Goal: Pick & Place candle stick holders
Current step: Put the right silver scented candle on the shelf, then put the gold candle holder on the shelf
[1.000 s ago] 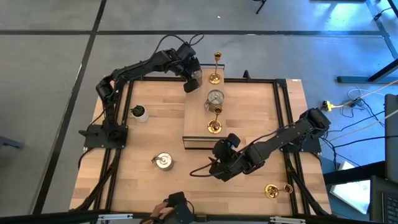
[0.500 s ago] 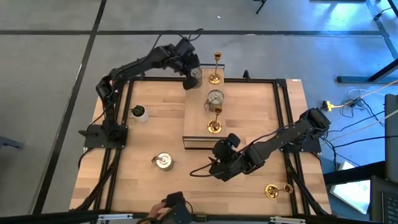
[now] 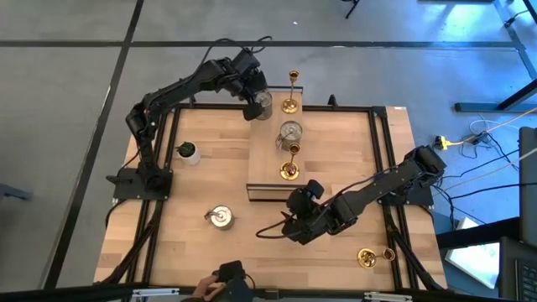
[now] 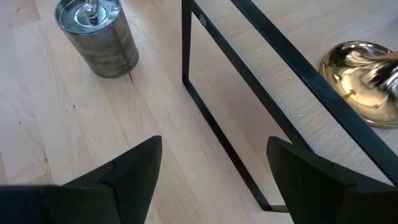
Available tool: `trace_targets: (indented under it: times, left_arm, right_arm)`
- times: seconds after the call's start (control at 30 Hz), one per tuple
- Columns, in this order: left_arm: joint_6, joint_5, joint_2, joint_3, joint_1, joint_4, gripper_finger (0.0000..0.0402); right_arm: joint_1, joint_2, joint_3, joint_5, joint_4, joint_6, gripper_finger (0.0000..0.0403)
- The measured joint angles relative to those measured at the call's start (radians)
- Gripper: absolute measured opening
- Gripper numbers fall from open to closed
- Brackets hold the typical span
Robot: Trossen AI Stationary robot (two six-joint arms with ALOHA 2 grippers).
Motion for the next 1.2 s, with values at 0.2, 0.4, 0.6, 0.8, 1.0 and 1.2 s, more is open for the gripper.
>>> trace_targets:
  times: [0.2,0.4,0.6,0.8,1.0,1.2]
  left_arm:
    - [-0.001,-0.001,-0.026,0.000,0.000,-0.006,0.0393]
    - [-0.023,-0.008,-0.071,0.000,0.008,0.057,0.0393]
    - [-0.054,-0.017,-0.105,0.000,0.015,0.100,0.0389]
    - [-0.179,0.072,-0.119,0.000,0.044,0.096,0.0347]
    - [-0.363,0.378,-0.161,0.000,0.054,0.100,0.0319]
    - [-0.412,0.653,-0.212,0.000,0.019,-0.009,0.0310]
  right_arm:
    - [0.000,0.000,0.000,0.000,0.001,0.000,0.0293]
    - [0.000,0.000,0.000,0.004,0.002,0.000,0.0293]
    - [0.000,0.000,0.000,0.010,0.008,0.000,0.0293]
    - [0.000,0.000,0.000,0.010,0.009,0.003,0.0293]
    - [0.000,0.000,0.000,-0.003,0.021,0.011,0.0293]
    - [0.000,0.000,0.000,-0.079,0.048,0.024,0.0293]
